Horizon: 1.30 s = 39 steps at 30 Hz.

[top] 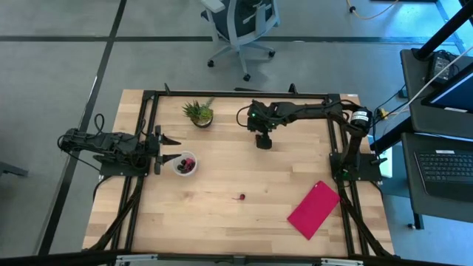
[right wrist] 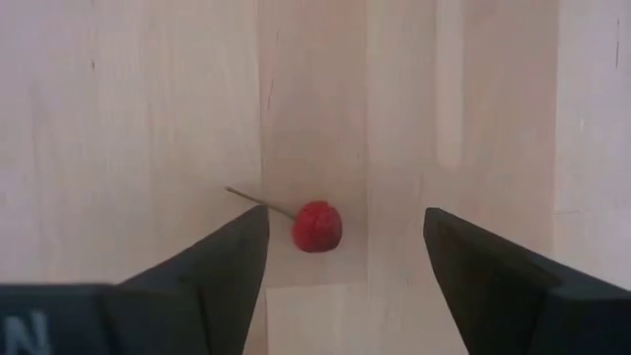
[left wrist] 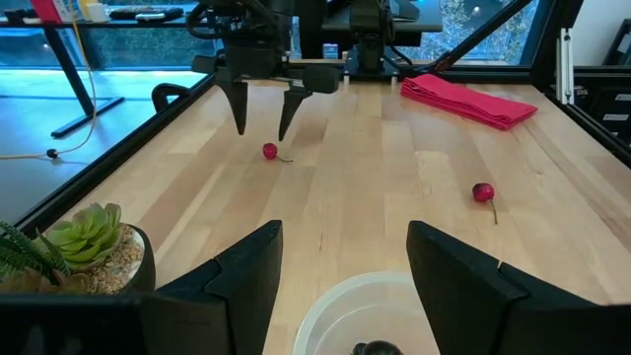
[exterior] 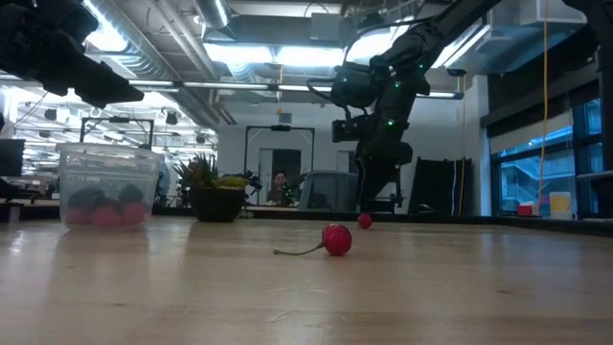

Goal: Pick and placing Produce into tupperware
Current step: Put the red cherry into the transparent container

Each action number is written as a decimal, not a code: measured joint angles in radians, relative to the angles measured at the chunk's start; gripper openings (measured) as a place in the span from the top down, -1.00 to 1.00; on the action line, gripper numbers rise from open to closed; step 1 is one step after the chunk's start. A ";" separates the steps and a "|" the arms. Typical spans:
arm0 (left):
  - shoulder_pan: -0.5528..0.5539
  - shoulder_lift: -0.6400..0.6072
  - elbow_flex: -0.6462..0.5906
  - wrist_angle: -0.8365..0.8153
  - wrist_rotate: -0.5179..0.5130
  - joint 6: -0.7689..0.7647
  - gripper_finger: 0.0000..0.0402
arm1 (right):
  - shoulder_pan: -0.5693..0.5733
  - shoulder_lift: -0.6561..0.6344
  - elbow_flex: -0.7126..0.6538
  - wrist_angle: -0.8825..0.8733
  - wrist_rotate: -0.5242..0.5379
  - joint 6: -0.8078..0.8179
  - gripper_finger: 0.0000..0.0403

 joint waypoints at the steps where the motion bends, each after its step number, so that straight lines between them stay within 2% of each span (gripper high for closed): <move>1: 0.000 0.000 0.000 0.000 0.000 0.000 -0.05 | 0.000 0.000 0.000 0.000 0.000 -0.001 -0.34; 13: 0.000 0.000 0.000 0.000 0.000 0.000 -0.05 | 0.002 0.001 -0.041 0.034 -0.002 -0.103 -0.32; 25: 0.000 0.000 0.000 0.000 -0.005 0.000 -0.05 | 0.004 0.002 -0.163 0.206 -0.005 -0.104 -0.33; 32: 0.000 0.000 0.000 0.000 -0.005 0.000 -0.05 | 0.004 0.000 -0.176 0.225 -0.020 -0.102 -0.32; 39: 0.000 0.000 0.000 0.001 -0.005 0.000 -0.05 | 0.004 0.000 -0.177 0.227 -0.026 -0.101 -0.13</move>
